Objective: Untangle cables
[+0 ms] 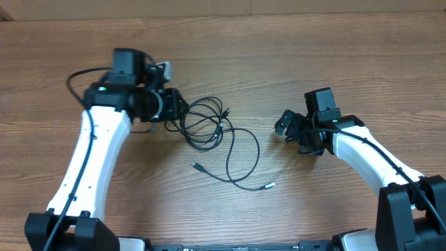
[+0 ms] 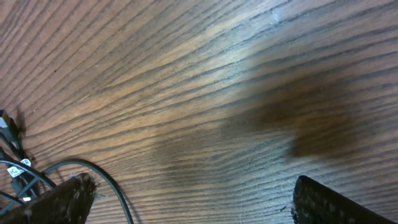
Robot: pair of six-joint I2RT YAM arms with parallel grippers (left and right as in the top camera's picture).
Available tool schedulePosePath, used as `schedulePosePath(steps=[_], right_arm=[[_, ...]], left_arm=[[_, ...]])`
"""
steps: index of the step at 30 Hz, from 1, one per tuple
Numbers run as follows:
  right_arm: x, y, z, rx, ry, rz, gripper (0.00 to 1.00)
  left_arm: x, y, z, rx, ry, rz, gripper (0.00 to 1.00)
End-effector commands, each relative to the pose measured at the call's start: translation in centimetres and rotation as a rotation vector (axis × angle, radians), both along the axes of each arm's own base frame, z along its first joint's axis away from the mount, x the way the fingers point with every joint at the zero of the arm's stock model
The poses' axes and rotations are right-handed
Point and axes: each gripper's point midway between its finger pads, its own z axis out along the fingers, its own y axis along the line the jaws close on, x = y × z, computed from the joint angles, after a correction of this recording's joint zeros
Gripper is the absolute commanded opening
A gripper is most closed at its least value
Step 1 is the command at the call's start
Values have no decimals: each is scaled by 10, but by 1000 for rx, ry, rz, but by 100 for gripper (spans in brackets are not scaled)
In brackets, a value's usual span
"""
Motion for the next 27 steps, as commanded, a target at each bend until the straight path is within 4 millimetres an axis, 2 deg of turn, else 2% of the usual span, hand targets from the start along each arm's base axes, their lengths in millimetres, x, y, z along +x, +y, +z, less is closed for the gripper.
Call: schedulePosePath(steps=[1,4,6,10,12,14,19,24,27], right_arm=[[1,-1,6,-9,-16,-1,100],[1,-1,6,-7,-16,0,100],[1,-1,6,-7,-17,0,100],[1,-1,6,-6,-17,0,100],[1,-1,6,-7,-17,0,100],[1,-1,6,-7,-17,0,100],[1,-1,6,-6,-17,0,100],[1,-1,6,-7,-17,0,100],[1,-1,6,-7,-17,0,100]], left_arm=[[8,-23,-17,43,-2,-47,23],[17,-36,-33,92,-18,-77,13],[27,-36,-48,149,-20,-51,13],[42,-13,-79,296,16,98,15],[45,-2,-92,334,52,166,21],[44,1,-104,337,87,190,28],[37,9,-130,373,168,205,31],[28,23,-141,452,219,233,34],[25,21,-147,449,243,225,35]])
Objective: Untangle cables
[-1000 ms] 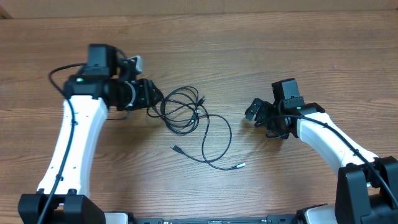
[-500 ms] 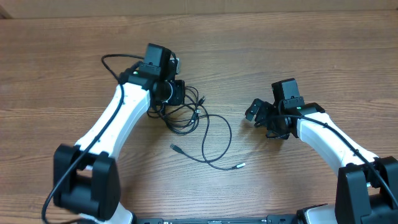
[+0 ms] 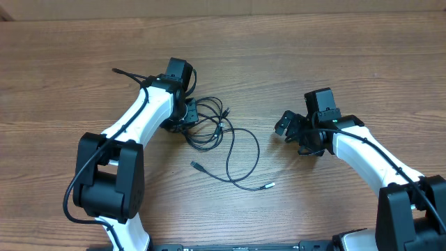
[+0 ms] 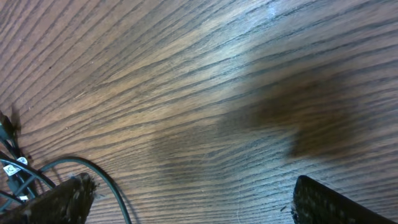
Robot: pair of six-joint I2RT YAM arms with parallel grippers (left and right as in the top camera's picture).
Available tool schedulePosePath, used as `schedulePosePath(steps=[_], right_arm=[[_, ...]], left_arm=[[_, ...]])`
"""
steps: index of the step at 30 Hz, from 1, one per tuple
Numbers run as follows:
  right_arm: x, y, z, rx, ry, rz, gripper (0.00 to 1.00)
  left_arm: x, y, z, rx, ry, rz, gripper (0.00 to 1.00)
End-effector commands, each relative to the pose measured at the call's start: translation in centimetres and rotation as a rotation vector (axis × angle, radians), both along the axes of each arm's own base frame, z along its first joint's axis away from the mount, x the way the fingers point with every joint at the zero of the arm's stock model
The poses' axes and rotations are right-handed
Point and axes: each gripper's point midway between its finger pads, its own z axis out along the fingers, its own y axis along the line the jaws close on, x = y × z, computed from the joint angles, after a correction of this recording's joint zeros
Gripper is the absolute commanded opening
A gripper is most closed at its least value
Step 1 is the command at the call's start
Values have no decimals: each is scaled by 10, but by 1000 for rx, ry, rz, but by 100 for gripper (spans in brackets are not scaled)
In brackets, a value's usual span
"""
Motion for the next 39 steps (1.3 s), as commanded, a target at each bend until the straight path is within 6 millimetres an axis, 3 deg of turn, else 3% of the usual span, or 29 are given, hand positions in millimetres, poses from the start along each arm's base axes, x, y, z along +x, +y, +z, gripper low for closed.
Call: schedulePosePath(steps=[1,7,13,27,36,39], right_arm=[[4,0,7,-4,-28,0,100],[4,0,7,0,-27,1,100],[-5,-1,4,-5,11,2,100],[-4,-1,4,-5,7,2,100],[-4,-1,4,-5,7,2,100],[-4,-1,4,-5,7,2,100]], left_arm=[[-1,4,-10,21,26,29,34],[-4,-5,-18,-25,53,18,24],[2,-7,-17,-31,31,16,25],[2,-9,-17,-40,31,19,27],[-5,-27,-16,-145,65,1,29],[-6,-33,-15,-178,74,-4,34]])
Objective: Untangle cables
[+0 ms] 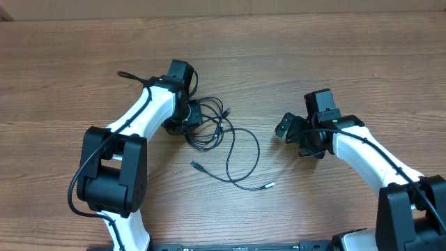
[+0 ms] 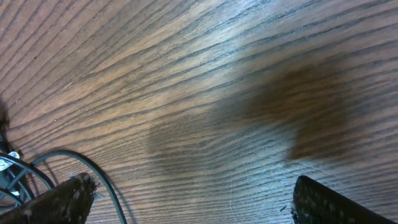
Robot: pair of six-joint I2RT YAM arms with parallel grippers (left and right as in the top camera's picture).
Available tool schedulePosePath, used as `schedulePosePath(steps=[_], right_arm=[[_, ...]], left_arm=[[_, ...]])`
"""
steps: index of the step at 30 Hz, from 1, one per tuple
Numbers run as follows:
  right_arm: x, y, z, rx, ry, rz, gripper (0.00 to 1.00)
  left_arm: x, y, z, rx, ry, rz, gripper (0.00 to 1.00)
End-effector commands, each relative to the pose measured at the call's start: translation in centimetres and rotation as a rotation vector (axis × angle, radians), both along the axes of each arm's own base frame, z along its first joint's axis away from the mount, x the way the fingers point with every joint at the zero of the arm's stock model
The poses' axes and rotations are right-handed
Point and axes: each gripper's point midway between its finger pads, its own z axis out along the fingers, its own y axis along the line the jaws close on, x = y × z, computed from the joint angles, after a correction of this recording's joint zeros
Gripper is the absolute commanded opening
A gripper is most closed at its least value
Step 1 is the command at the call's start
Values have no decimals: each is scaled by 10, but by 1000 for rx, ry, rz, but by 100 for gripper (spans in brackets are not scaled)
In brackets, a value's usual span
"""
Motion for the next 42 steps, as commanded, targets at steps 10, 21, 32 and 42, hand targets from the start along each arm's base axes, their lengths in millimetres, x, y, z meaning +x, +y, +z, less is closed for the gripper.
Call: schedulePosePath(steps=[10,21,32,42], right_arm=[[4,0,7,-1,-27,2,100],[4,0,7,-1,-27,2,100],[4,0,7,-1,-27,2,100],[4,0,7,-1,-27,2,100]], left_arm=[[-1,-13,0,-71,18,-3,34],[4,-15,0,-77,-3,-4,24],[10,-21,2,-86,-37,-17,4],[8,-32,3,-89,-44,-48,4]])
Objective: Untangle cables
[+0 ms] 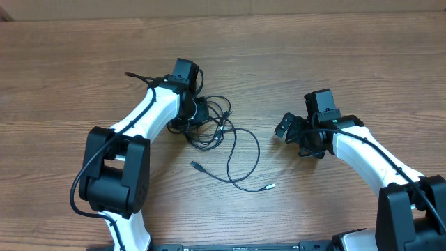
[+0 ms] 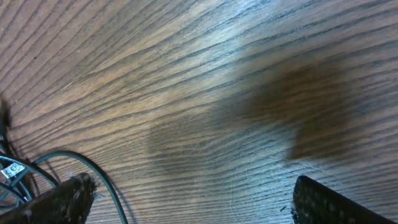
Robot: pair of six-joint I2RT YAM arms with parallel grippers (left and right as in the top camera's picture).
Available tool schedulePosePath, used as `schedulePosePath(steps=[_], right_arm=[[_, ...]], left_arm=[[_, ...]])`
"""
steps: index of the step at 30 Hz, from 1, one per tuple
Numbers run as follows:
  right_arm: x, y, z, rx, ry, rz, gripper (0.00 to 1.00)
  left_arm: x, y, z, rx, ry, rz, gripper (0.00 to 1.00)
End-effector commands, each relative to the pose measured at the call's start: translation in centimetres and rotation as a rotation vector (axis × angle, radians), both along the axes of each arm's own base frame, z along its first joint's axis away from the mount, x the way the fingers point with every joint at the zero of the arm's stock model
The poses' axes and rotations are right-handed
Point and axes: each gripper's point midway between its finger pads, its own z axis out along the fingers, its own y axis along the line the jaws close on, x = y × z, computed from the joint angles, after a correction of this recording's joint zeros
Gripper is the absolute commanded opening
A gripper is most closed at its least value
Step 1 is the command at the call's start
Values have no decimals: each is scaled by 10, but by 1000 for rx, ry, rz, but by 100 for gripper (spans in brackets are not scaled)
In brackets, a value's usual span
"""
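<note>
A knot of thin black cables (image 1: 214,130) lies left of the table's middle in the overhead view. One long strand loops out to the right and ends in a dark plug (image 1: 197,166) and a light plug (image 1: 270,185). My left gripper (image 1: 199,110) is pressed into the knot's upper left edge; its jaws are hidden by the wrist. My right gripper (image 1: 287,126) hovers to the right of the loop, open and holding nothing. In the right wrist view a dark cable (image 2: 93,173) curves past the left finger (image 2: 62,200) of my right gripper (image 2: 193,198).
The wooden table (image 1: 334,56) spreads out on all sides of the cables. My left arm's own black lead (image 1: 136,75) sticks out behind its wrist. Both arm bases stand at the near edge.
My left gripper has shifted a little to the right, further into the knot, and the knot's upper loops have been nudged right. The right arm has not moved.
At first my left gripper was at the knot's left edge with the arm bent out to the left. Then the arm stood swung round, its wrist above the knot. It has since edged right into the cables. The right gripper stayed open beside the loop.
</note>
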Motion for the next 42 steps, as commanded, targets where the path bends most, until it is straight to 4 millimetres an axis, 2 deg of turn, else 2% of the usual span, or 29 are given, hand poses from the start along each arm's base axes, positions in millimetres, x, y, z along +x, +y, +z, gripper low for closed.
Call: schedulePosePath(steps=[1,6,11,14,20,22,23,25,28,32,42], right_arm=[[4,0,7,-1,-27,2,100],[4,0,7,-1,-27,2,100],[4,0,7,0,-27,2,100],[4,0,7,-1,-27,2,100],[4,0,7,-1,-27,2,100],[4,0,7,-1,-27,2,100],[4,0,7,0,-27,2,100],[4,0,7,-1,-27,2,100],[4,0,7,-1,-27,2,100],[4,0,7,-1,-27,2,100],[4,0,7,-1,-27,2,100]], left_arm=[[0,-7,-1,-12,1,-14,4],[2,-9,7,-28,-20,-31,4],[4,-18,35,-82,-89,-94,4],[7,-19,61,-98,-151,-96,4],[6,-19,130,-143,-320,-100,4],[1,-19,163,-171,-397,-104,4],[0,-19,167,-175,-406,-106,4],[-8,-21,197,-217,-473,-119,4],[-18,-23,222,-261,-526,-137,4],[-28,-30,233,-313,-529,-164,4],[-51,-52,234,-461,-436,-237,4]])
